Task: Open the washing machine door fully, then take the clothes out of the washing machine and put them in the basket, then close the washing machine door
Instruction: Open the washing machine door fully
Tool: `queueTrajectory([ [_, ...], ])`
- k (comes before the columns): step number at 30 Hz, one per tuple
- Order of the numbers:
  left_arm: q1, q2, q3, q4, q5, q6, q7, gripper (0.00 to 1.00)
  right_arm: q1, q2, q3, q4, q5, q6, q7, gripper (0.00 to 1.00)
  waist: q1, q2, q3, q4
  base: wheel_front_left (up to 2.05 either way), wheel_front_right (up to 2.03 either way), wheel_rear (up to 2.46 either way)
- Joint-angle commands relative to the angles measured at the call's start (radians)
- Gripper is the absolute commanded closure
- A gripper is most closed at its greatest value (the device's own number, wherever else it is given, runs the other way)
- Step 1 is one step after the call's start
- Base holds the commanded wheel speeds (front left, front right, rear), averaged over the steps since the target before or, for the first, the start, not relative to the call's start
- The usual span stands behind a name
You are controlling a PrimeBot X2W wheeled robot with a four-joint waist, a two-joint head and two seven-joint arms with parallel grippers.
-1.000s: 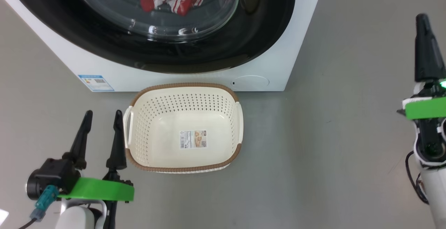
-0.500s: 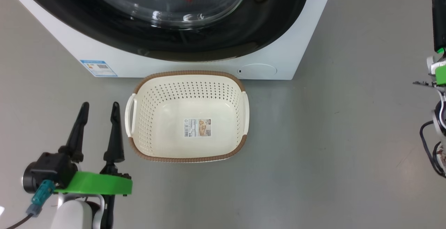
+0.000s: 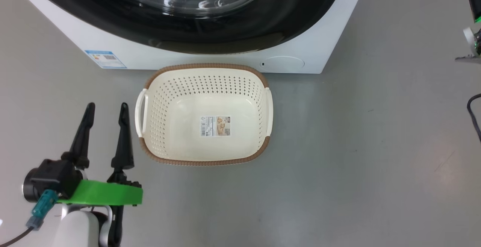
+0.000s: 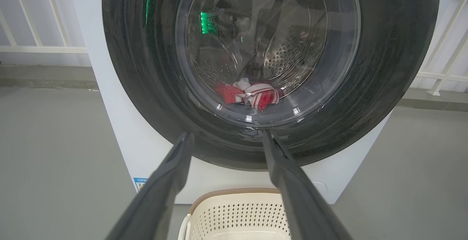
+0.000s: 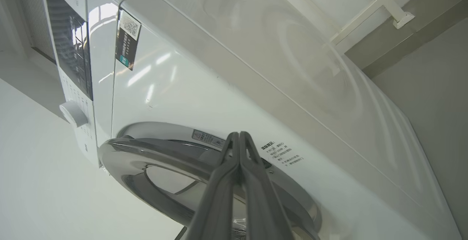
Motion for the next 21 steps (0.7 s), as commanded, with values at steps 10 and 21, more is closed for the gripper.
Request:
queueTrajectory([
  [10,-0.035,0.020,0.034,-0.043,-0.007,-0.003,-0.009,0.00,-0.129,0.003,0.019,0.096,0.121,0.002,0.178,1.00,0.0000,0.0000,0.045,0.025,0.00,0.00,0.00],
  [21,-0.047,0.020,0.034,-0.050,-0.015,-0.003,-0.009,0.00,-0.268,0.028,0.061,0.212,0.146,0.002,0.326,1.00,0.0000,0.0000,0.082,0.042,0.00,0.00,0.00],
])
